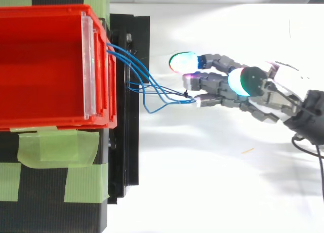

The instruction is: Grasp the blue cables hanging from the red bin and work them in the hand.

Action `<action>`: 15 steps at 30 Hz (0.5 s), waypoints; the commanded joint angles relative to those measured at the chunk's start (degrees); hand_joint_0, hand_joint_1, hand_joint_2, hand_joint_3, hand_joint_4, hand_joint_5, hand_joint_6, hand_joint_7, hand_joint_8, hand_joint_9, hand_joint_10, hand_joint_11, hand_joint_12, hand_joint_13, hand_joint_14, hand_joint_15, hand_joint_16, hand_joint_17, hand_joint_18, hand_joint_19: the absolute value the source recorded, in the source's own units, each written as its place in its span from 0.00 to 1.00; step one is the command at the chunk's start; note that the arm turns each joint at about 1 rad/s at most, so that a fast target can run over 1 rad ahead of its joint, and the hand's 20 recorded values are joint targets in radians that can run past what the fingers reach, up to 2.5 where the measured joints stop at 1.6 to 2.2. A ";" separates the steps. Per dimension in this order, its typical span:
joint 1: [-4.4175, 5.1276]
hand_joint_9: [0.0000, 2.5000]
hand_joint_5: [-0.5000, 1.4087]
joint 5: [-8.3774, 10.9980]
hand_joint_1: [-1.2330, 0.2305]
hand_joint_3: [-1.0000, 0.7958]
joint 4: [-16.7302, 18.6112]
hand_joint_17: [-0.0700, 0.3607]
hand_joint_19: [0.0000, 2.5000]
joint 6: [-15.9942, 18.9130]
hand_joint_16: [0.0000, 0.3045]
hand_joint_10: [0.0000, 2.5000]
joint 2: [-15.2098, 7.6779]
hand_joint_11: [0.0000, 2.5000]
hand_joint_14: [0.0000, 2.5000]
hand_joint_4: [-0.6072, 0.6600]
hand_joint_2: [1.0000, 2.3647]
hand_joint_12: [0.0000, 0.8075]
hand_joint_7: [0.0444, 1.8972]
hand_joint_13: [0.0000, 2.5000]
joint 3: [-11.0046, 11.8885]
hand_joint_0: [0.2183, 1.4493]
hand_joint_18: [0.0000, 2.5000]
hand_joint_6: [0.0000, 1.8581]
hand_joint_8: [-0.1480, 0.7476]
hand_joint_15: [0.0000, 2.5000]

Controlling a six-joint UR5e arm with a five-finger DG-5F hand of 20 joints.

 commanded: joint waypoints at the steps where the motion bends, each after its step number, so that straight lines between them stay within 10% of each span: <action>1: -1.31 0.11 0.15 -2.27 0.55 0.00 -1.06 0.51 0.18 -0.07 0.22 0.00 -0.71 0.10 0.00 0.67 0.00 0.53 0.34 0.06 2.96 0.48 0.11 0.00 0.56 0.14; 15: -1.22 0.31 0.19 -6.40 0.55 0.00 -2.65 0.50 0.20 -1.57 0.21 0.01 -0.62 0.31 0.00 0.70 0.00 0.57 0.35 0.18 4.10 0.48 0.20 0.00 0.63 0.18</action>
